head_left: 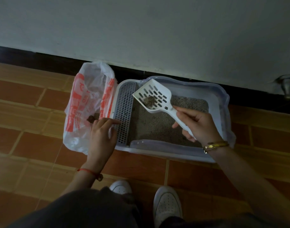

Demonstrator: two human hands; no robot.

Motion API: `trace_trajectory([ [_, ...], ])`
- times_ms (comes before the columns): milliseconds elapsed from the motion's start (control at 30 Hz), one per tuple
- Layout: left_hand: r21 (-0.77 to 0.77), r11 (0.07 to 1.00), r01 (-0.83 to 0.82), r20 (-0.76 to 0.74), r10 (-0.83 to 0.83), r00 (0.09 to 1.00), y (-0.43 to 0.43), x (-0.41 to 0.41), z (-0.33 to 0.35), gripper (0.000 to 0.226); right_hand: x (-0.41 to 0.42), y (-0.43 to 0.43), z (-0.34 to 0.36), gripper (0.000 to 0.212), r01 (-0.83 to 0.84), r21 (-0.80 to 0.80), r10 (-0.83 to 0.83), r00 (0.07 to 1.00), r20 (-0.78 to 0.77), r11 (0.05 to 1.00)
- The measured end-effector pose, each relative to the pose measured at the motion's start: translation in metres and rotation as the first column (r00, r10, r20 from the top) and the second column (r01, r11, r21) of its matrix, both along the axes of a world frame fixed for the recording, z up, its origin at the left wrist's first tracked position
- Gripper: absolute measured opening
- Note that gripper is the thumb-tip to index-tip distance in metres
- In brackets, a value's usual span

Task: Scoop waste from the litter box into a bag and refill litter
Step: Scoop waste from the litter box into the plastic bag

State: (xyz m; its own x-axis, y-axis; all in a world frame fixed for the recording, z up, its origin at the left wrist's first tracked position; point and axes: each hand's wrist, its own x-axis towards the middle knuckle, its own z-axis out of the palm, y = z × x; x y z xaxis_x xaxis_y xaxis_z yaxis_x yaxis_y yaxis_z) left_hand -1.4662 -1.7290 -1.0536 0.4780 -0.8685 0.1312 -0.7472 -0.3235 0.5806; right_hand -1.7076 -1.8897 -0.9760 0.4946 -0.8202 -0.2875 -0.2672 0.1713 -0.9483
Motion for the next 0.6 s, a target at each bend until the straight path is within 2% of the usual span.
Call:
trace_trajectory([
  [133, -0.058, 0.985, -0.164, -0.008, 0.164, 0.986, 0.014, 0.019, 0.010, 0.028, 0.031, -0.003, 0.000, 0.029, -0.104, -0.015, 0.103, 0.994, -0.034, 0.994],
  [267, -0.022, 0.960, -0.278, -0.003, 0.278, 0.961, 0.030, 0.033, 0.016, 0.027, 0.064, -0.005, -0.004, 0.029, -0.203, -0.029, 0.201, 0.978, -0.056, 0.979],
  [533, 0.063, 0.946, -0.318, 0.010, 0.318, 0.948, 0.054, 0.036, 0.013, 0.028, 0.129, -0.004, -0.021, 0.030, -0.365, -0.050, 0.360, 0.929, -0.089, 0.930],
  [600, 0.090, 0.953, -0.288, 0.021, 0.287, 0.958, 0.059, 0.035, 0.011, 0.028, 0.146, -0.002, -0.023, 0.032, -0.403, -0.144, 0.384, 0.913, -0.140, 0.904],
])
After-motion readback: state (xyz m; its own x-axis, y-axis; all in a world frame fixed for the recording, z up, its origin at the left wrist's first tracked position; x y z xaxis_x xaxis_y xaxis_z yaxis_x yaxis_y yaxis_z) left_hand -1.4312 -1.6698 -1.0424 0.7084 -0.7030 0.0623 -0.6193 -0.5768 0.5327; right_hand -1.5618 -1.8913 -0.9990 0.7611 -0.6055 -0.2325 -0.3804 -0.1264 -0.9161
